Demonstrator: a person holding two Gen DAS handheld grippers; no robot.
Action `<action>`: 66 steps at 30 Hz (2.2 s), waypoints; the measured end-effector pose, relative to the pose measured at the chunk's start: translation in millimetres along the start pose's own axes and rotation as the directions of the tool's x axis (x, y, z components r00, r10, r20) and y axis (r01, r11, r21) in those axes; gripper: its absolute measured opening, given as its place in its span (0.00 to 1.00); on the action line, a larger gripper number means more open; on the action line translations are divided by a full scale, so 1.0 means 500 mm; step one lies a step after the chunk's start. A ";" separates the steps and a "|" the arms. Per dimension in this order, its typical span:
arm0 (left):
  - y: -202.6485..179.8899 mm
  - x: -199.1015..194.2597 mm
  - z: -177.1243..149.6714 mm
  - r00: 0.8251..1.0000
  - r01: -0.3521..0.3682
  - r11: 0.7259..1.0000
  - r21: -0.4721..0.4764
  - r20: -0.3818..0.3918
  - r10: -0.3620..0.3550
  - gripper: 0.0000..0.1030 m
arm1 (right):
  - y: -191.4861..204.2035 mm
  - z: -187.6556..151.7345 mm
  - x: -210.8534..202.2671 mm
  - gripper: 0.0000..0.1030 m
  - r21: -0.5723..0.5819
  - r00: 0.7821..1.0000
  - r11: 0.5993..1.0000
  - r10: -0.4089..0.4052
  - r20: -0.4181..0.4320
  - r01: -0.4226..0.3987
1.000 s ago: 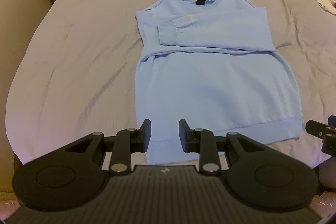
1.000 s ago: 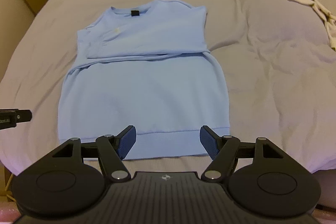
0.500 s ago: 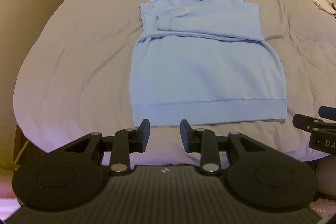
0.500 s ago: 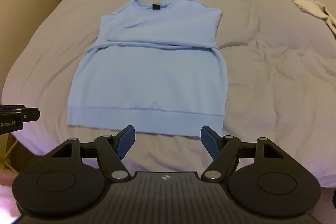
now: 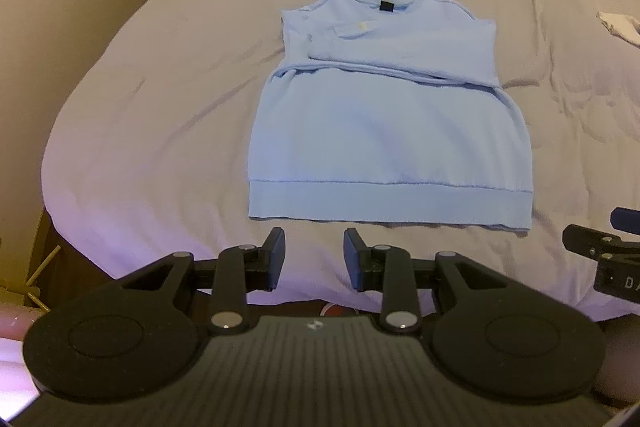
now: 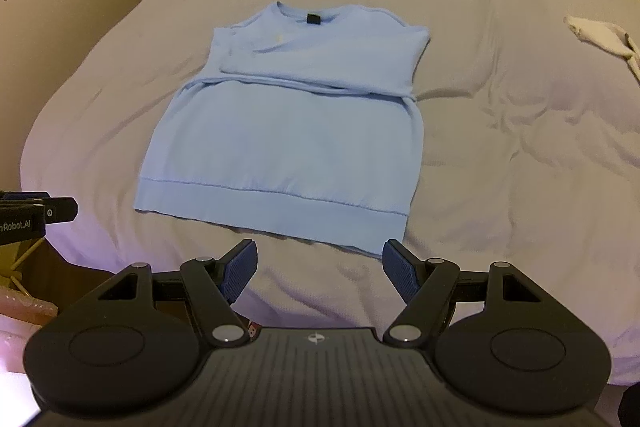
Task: Fold clothes
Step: 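Open the left gripper and pull both grippers back from the sweatshirt, then grasp the sweatshirt hem with the left gripper while the right gripper grasps it too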
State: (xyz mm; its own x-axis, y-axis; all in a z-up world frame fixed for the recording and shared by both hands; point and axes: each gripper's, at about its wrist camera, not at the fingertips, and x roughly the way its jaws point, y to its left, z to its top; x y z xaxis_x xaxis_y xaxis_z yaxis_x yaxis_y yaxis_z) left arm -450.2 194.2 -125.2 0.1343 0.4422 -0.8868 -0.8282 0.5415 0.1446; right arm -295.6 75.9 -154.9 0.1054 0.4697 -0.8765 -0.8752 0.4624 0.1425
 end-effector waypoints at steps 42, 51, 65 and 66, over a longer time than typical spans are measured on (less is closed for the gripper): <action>0.079 0.576 -0.318 0.888 -0.454 -0.021 0.891 0.451 -0.096 0.35 | 0.060 -0.311 0.463 0.70 -0.880 0.815 0.120 -0.452 0.363 0.459; 0.099 0.580 -0.305 0.897 -0.427 -0.016 0.904 0.421 -0.138 0.23 | 0.018 -0.322 0.500 0.39 -0.880 0.764 0.003 -0.498 0.411 0.476; 0.087 0.386 0.017 0.954 -0.201 0.340 0.919 0.262 -0.146 0.05 | -0.046 -0.057 0.307 0.04 -0.867 0.939 0.404 -0.290 0.183 0.293; 0.078 0.373 0.062 0.952 -0.194 0.389 0.901 0.269 -0.146 0.05 | -0.056 -0.018 0.297 0.04 -0.853 0.941 0.425 -0.277 0.196 0.303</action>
State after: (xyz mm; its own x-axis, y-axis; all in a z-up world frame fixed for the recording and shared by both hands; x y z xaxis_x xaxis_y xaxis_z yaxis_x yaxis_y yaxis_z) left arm -440.9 320.0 -271.6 0.3947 0.5340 -0.7476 0.1422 0.7684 0.6240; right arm -260.0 125.9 -293.0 0.4342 0.4615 -0.7736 -0.7425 -0.3030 -0.5974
